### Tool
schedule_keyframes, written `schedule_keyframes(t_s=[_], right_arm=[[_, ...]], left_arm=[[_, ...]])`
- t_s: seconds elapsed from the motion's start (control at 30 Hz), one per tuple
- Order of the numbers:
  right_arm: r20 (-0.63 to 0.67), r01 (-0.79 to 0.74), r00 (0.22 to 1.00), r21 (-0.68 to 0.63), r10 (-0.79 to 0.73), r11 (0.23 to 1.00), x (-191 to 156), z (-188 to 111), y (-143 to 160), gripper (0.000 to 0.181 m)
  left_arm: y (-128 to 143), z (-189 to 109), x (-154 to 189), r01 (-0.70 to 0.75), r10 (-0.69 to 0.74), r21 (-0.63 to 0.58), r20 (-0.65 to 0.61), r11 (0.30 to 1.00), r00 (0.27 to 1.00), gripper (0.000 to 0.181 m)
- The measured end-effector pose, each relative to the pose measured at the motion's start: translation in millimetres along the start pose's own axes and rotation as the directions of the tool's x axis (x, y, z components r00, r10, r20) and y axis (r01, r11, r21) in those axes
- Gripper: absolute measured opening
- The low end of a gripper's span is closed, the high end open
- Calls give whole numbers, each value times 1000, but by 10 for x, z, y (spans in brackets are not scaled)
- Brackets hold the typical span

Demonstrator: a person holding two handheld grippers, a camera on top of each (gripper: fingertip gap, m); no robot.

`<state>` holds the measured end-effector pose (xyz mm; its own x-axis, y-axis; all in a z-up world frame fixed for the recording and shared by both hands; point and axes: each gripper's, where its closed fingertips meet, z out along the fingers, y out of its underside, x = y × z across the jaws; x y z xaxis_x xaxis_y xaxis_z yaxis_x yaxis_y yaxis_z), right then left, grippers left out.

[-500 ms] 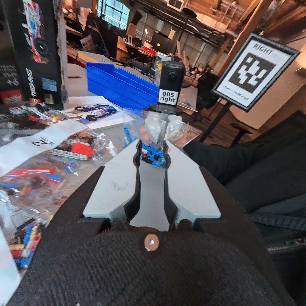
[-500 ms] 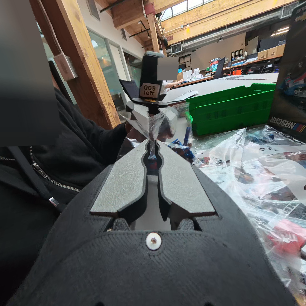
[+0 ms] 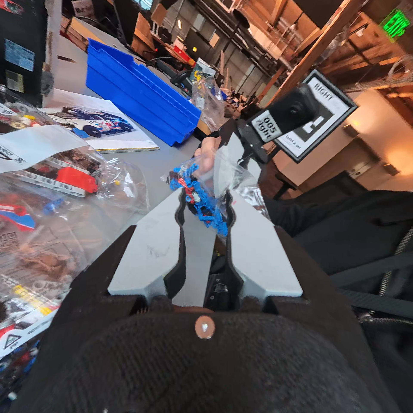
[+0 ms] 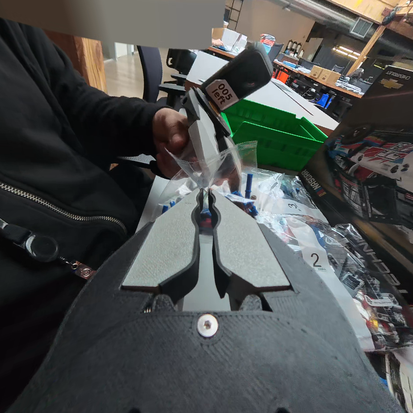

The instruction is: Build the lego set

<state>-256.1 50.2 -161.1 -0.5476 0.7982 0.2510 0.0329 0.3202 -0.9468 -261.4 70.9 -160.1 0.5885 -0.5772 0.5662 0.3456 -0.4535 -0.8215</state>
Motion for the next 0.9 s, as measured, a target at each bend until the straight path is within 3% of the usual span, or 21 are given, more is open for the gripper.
schedule_keyframes(t_s=[0.03,0.23,0.9], right_arm=[[-5,-5,1000,3,5,1000,10,3,0,1],[18,-41,999,22,41,999,1,13,16,2],[2,-58,998,-18,58,998,63,-28,88,0]], left_arm=[[6,2,-8,-27,27,-6,18,1000,999,32],[11,34,98,-86,86,17,-5,996,996,2],[49,-8,32,-56,56,-22,-21,998,998,0]])
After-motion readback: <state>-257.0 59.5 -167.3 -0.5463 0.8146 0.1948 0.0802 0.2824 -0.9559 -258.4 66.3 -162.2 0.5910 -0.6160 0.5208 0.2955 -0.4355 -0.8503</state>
